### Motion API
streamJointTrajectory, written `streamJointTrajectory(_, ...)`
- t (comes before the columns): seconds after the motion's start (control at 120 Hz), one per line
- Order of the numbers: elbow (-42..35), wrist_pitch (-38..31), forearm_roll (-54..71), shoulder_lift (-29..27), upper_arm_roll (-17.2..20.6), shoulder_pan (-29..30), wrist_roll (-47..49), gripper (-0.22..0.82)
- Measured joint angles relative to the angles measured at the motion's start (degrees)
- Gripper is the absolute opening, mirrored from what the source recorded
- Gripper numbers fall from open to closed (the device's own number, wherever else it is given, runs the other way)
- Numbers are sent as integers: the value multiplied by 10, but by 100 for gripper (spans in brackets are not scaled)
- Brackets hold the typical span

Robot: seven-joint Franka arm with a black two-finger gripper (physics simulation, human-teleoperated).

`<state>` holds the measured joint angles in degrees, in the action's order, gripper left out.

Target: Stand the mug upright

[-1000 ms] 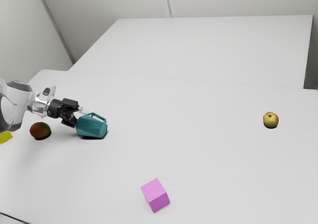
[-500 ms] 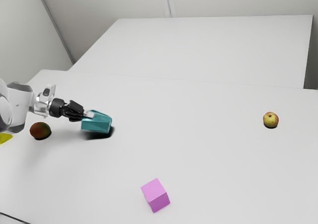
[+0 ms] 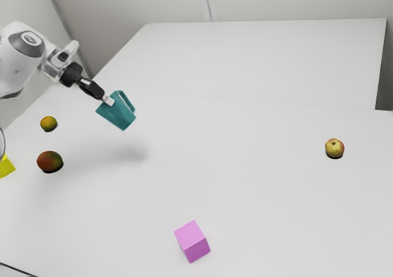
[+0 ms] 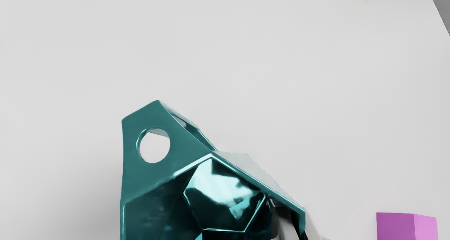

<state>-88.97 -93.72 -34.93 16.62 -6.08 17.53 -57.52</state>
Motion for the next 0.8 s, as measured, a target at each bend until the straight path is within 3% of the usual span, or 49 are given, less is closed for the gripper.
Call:
streamJointTrajectory(0.083, 13, -39, 96, -4, 47, -12, 29, -18)
streamJointTrajectory(0.233, 8, -136, 210, 11, 96, -22, 84, -18)
streamJointTrajectory(0.492, -50, -284, 290, 56, 110, -34, 184, -18)
streamJointTrajectory(0.8, -143, -343, 302, 27, 111, -42, 272, -18)
